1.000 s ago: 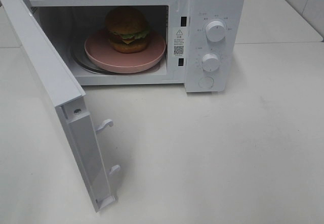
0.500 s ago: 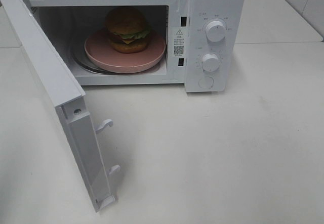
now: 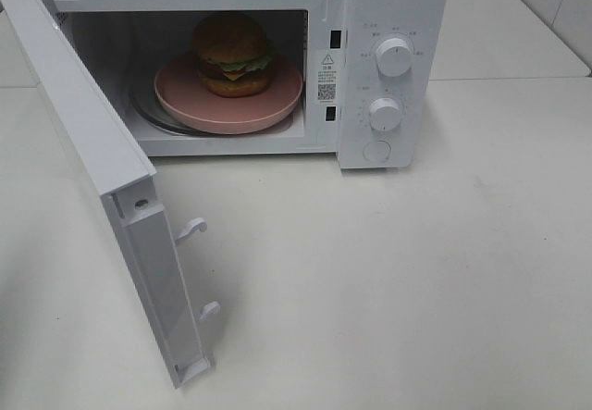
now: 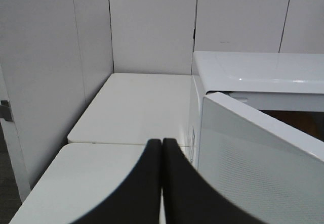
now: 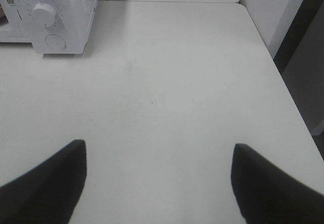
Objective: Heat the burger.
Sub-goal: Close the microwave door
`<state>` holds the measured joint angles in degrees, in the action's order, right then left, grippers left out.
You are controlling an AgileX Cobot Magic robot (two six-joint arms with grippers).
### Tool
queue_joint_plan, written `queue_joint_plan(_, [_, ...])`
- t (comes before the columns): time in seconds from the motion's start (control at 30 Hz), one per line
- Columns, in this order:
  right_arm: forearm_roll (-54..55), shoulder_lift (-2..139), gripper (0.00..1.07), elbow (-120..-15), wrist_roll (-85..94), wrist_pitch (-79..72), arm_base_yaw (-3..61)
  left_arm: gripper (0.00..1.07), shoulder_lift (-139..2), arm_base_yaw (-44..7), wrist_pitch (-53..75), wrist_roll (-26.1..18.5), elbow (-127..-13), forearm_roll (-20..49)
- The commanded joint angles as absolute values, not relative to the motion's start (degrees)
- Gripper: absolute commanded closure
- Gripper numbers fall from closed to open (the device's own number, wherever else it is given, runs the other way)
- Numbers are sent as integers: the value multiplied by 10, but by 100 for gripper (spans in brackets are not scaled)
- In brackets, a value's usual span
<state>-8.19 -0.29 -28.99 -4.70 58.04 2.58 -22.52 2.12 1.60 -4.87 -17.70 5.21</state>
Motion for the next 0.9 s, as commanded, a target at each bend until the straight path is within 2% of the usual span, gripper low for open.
queue_joint_plan(0.03, [-81,-17,32,-288,-46,577,21,107,-275,21,-99,-45,-143,56])
queue_joint_plan(0.4, [-81,-17,32,-288,-46,577,21,107,-461,21,-299,-40,-108,33])
queue_joint_plan(0.67, [-81,-17,32,-288,-46,577,21,107,-608,21,-386,-40,-107,34])
queue_joint_plan(0.73, [-81,-17,32,-288,-46,577,21,107,-626,21,-394,-34,-107,31])
queue_joint_plan(0.8, [-81,-17,32,-288,-46,577,21,107,-674,21,-422,0,-107,0])
queue_joint_plan(0.83, [-81,-17,32,-288,-46,577,21,107,-674,21,-422,0,-107,0])
queue_joint_plan(0.9, [-81,-17,32,-288,-46,577,21,107,-717,21,-456,29,-107,-68])
